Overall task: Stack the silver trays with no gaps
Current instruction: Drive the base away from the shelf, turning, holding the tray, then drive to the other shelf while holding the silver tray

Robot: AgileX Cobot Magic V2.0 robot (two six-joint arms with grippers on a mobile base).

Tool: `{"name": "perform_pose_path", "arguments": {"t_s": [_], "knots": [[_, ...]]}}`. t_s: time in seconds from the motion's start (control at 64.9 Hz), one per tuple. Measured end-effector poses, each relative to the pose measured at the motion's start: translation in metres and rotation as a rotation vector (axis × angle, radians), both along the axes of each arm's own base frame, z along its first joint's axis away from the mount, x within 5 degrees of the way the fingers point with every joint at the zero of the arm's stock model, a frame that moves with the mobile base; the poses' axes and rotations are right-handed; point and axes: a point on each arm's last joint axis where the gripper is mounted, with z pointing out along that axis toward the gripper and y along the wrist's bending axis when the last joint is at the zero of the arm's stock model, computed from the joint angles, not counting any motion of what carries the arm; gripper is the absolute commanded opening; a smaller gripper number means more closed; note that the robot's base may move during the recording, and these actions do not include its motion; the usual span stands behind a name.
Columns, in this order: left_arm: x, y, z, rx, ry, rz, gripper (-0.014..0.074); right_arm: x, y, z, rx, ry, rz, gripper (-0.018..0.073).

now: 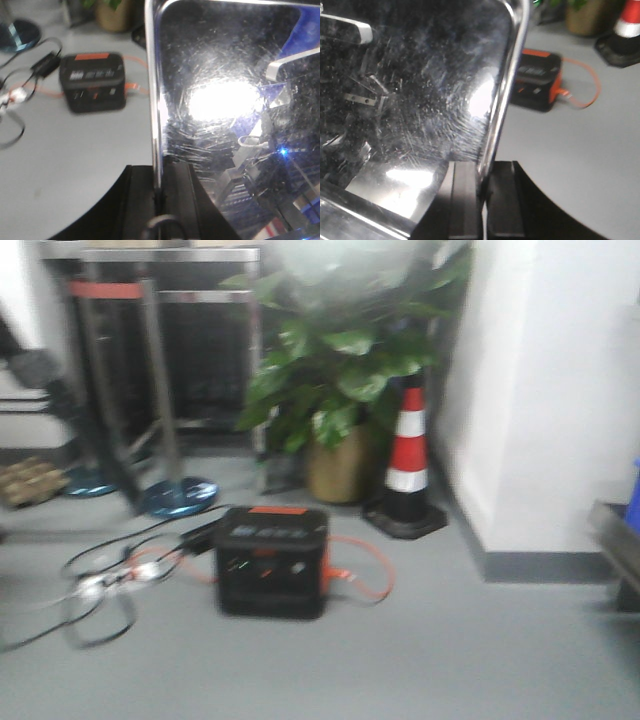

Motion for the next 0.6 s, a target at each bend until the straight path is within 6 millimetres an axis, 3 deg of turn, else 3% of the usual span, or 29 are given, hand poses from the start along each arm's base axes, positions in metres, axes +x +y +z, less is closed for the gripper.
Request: {"name": "perform_pose_path", "arguments": {"t_s": [0.601], "knots": [[0.0045,0.0022,0.0029,0.018,-0.053,0.003,-0.0020,0.0096,0.0023,-0.0043,0.013,-0.013,-0.013,-0.0067]]}}
